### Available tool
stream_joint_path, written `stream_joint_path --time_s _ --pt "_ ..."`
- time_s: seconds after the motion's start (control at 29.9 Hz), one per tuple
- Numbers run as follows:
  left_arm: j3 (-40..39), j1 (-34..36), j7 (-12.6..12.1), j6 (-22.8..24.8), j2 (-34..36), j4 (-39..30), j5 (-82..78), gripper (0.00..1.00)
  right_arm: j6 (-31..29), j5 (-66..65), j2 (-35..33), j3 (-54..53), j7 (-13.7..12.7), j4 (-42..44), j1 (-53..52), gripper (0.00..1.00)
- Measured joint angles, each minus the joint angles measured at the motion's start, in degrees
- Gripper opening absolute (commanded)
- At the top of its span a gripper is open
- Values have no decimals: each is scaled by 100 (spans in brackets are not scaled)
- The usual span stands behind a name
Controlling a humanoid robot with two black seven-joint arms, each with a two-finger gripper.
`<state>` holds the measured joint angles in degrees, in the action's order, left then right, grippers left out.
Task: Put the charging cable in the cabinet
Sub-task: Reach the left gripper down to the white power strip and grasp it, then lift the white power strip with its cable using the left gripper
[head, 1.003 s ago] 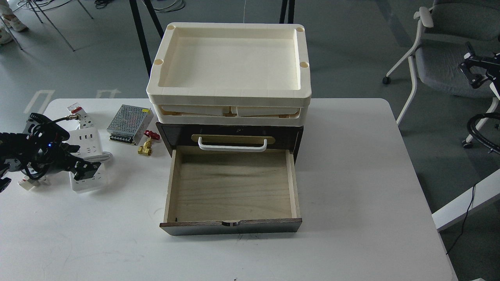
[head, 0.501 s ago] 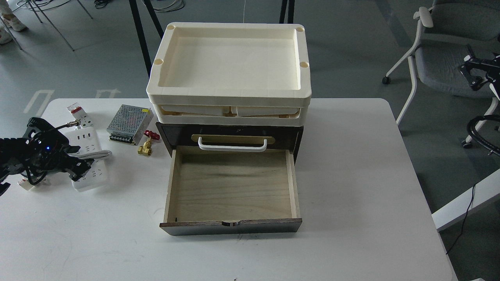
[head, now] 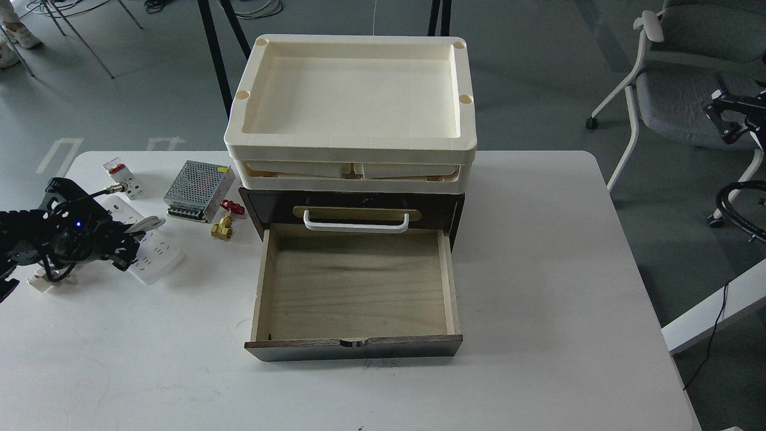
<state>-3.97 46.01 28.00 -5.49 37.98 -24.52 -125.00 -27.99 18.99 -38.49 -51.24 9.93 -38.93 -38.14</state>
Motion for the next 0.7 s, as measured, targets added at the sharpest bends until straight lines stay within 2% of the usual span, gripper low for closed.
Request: stream_joint_path --time_s 0.3,0.47,0.57,0.7 --pt "13 425 0 -32 59 -2 0 0 0 0 0 -1 0 2 6 100" --pt "18 591 0 -31 518 -174 0 0 0 0 -1 -1 0 3 6 100" --pt "18 596 0 -21 1037 -683 0 0 0 0 -1 -2 0 10 5 100" --pt "4 605 0 182 2183 -2104 0 0 0 0 -9 -8 0 17 3 100"
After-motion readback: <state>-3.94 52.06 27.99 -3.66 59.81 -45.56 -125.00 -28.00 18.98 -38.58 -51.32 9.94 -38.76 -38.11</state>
